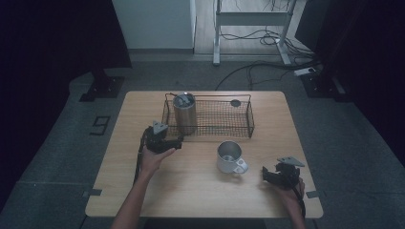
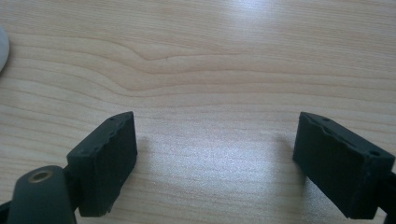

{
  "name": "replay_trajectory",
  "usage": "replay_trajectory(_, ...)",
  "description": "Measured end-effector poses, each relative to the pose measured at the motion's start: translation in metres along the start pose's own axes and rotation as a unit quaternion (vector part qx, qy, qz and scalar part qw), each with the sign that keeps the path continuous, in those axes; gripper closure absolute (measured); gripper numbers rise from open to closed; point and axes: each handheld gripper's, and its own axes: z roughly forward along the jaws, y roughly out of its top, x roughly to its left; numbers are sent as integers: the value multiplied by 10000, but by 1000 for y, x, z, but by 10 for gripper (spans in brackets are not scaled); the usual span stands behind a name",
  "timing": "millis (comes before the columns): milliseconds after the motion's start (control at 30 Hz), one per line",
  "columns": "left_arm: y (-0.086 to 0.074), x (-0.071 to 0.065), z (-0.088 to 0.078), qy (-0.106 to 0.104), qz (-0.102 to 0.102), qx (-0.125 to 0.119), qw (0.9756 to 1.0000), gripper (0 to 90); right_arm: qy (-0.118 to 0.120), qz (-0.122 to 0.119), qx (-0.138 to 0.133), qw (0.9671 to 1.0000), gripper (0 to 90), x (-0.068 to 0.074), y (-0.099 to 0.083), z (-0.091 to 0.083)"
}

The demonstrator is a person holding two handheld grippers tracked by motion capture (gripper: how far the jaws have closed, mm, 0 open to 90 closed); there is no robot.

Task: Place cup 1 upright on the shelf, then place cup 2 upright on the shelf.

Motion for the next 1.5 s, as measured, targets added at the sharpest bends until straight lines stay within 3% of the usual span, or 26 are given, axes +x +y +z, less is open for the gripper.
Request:
replay_trajectory(300,-27,-3,-14,15,109,209,9997,128,0,1,0,10000,133,0,0,0)
replay_trajectory(400,-37,-2,-20,-22,37,228,9997,128,0,0,0,10000,133,0,0,0)
replay_trajectory(467,-44,-2,-23,57,67,268,9996,128,0,0,1,10000,132,0,0,0)
replay_trajectory(700,-63,-1,-21,94,93,492,9987,130,-1,2,3,10000,132,0,0,0)
replay_trajectory(1200,-74,-7,-16,2,-9,688,9976,137,-17,107,64,9999,130,2,2,-3)
replay_trajectory(1500,-76,-14,-9,-75,30,761,9971,140,60,62,-211,9997,129,8,10,-18)
